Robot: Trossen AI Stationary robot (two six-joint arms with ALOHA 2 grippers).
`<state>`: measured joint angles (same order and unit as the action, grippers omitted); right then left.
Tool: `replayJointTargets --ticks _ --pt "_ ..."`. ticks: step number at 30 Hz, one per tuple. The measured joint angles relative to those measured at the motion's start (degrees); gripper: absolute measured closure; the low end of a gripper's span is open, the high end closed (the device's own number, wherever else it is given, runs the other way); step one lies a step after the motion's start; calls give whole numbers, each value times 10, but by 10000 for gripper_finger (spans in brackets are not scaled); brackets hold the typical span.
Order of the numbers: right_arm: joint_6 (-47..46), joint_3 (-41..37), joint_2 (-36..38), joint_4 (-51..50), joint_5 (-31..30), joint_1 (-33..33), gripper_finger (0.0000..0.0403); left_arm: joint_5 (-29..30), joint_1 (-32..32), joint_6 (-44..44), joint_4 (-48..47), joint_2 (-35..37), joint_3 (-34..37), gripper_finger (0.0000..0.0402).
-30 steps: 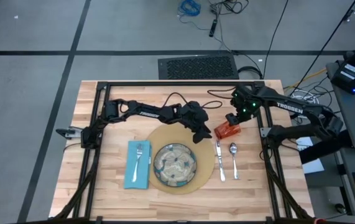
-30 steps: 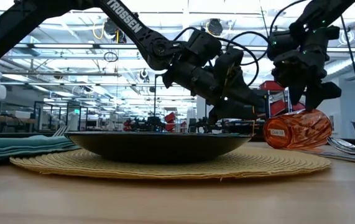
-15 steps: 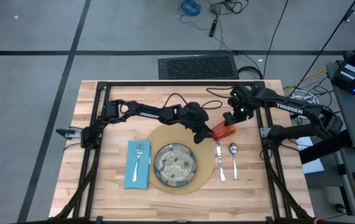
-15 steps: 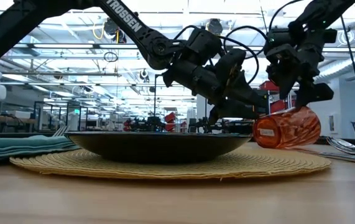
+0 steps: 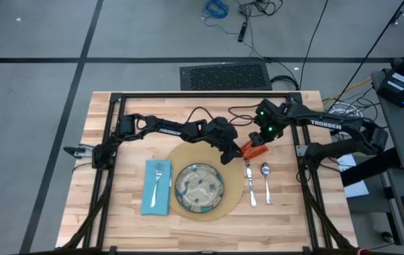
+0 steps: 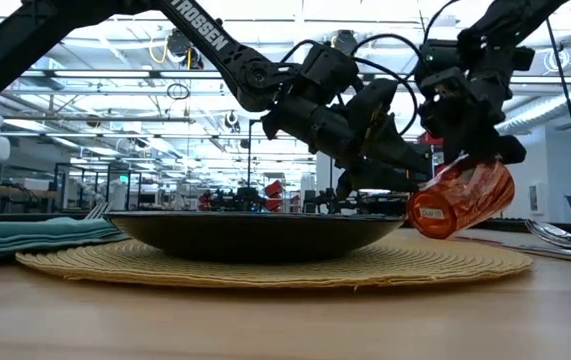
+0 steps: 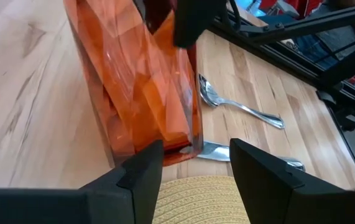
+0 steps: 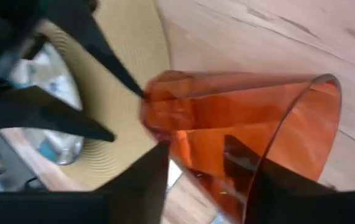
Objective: Set table place
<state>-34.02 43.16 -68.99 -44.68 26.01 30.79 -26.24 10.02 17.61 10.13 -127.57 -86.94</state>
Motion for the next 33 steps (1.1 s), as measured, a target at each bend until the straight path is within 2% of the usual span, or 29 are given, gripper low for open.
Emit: replayJointTargets --ticks 6,10,13,16,18,20,25,27,30,33 --pt "27 4 -34 39 16 -12 385 2 0 0 -1 0 0 230" --pt "35 25 -35 26 -15 -17 399 2 0 -2 -4 0 0 230" --pt "48 68 -30 -48 -62 -23 400 2 0 -20 -38 22 1 231" --pt "72 126 -29 -125 -110 -37 401 29 0 -60 -97 64 0 231" --pt "78 159 -33 -156 -145 -58 401 66 0 -97 -165 95 0 231" --pt "87 189 -39 -163 -172 -81 401 129 -1 -140 -266 133 0 231" --pt "113 233 -63 -238 -233 -116 402 389 -6 -194 -551 223 0 231" --pt "123 241 -67 -257 -248 -115 402 462 -3 -181 -652 255 6 231" --pt "142 242 -77 -231 -246 -109 402 490 1 -151 -760 311 29 231" --pt "171 243 -99 -205 -246 -109 402 490 1 -120 -805 377 66 231"
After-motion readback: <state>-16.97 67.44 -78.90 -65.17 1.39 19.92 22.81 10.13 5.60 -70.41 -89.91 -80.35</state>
